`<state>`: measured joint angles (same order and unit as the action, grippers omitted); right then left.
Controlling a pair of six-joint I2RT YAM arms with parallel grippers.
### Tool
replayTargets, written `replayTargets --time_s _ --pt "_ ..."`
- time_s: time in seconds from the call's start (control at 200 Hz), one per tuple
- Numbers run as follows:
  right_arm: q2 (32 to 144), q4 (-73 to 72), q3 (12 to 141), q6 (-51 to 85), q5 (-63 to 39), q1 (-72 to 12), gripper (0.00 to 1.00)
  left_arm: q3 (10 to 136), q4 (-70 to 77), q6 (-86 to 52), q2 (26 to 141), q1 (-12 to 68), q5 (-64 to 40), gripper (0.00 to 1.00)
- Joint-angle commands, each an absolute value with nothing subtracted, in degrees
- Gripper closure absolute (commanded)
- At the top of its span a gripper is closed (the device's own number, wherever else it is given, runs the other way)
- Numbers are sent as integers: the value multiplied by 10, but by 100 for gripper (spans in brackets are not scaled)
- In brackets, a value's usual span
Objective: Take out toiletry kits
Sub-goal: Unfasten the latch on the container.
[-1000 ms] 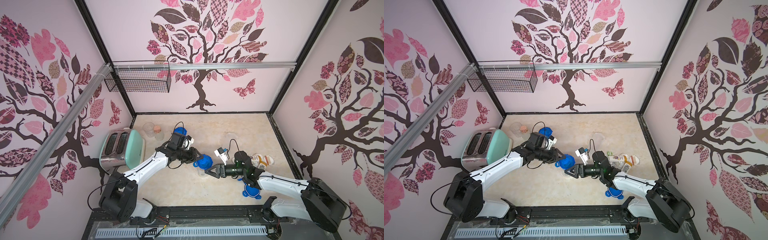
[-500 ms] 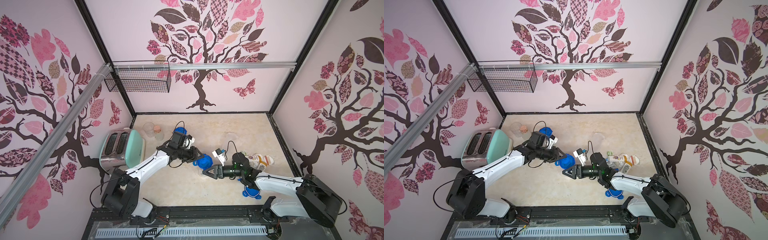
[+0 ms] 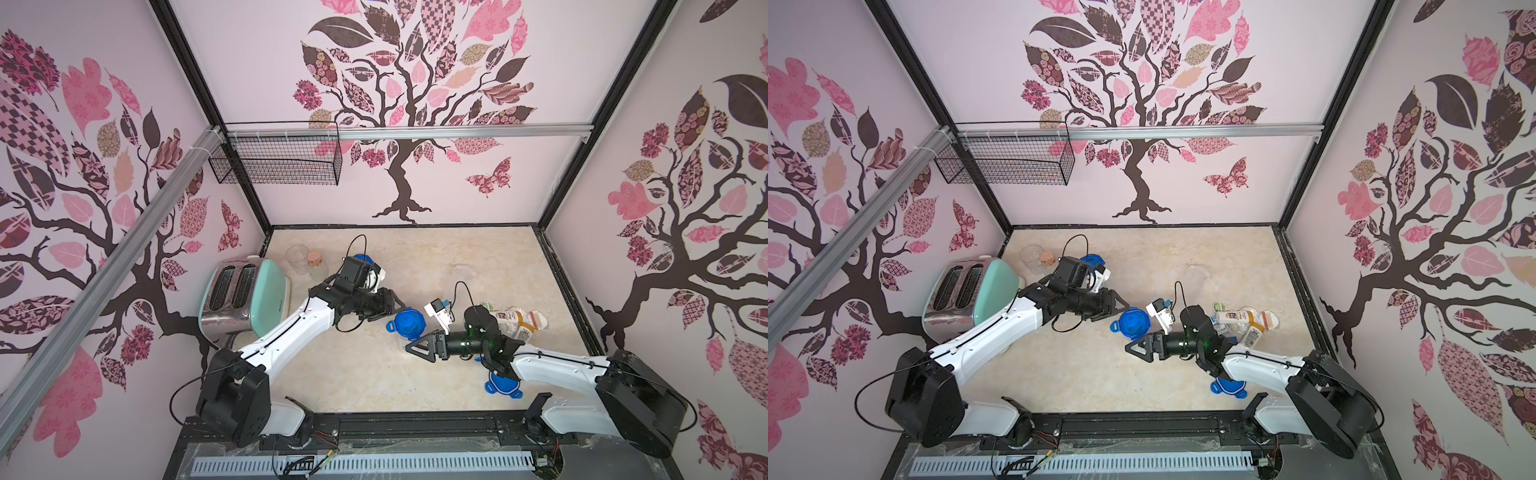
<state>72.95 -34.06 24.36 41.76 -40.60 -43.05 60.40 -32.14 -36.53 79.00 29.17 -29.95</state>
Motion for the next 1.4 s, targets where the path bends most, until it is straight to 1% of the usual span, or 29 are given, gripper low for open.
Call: replayTargets --time_s 0.0,0.065,0.16,0.195,0.255,0.355,0.46,0.565,0.665,0.9,1.17,1.396 --pt "719 -327 249 380 -429 -433 7 630 -356 -358 755 291 -273 45" --pt "717 -332 245 383 -425 -433 7 629 -340 -372 744 292 -300 47" --pt "712 -355 237 394 -420 -433 7 613 -282 -409 735 296 -374 51" --pt "710 -357 236 396 -416 -432 8 604 -257 -425 734 301 -394 54" --pt "707 -368 234 399 -411 -432 8 590 -219 -446 741 313 -414 62" --pt "710 -377 232 399 -419 -433 9 575 -180 -465 760 336 -428 71" --pt "717 -384 229 401 -429 -433 10 558 -143 -479 780 353 -429 78" --pt "716 -393 221 404 -431 -433 10 538 -98 -495 800 357 -441 83" --pt "710 -399 215 404 -433 -432 10 531 -93 -486 813 356 -431 87" --pt "704 -403 212 403 -432 -433 11 520 -77 -484 835 348 -429 89" --pt "715 -423 222 409 -411 -432 11 484 -60 -490 835 335 -427 93" --pt "722 -429 222 413 -398 -433 12 479 -59 -490 835 330 -426 94"
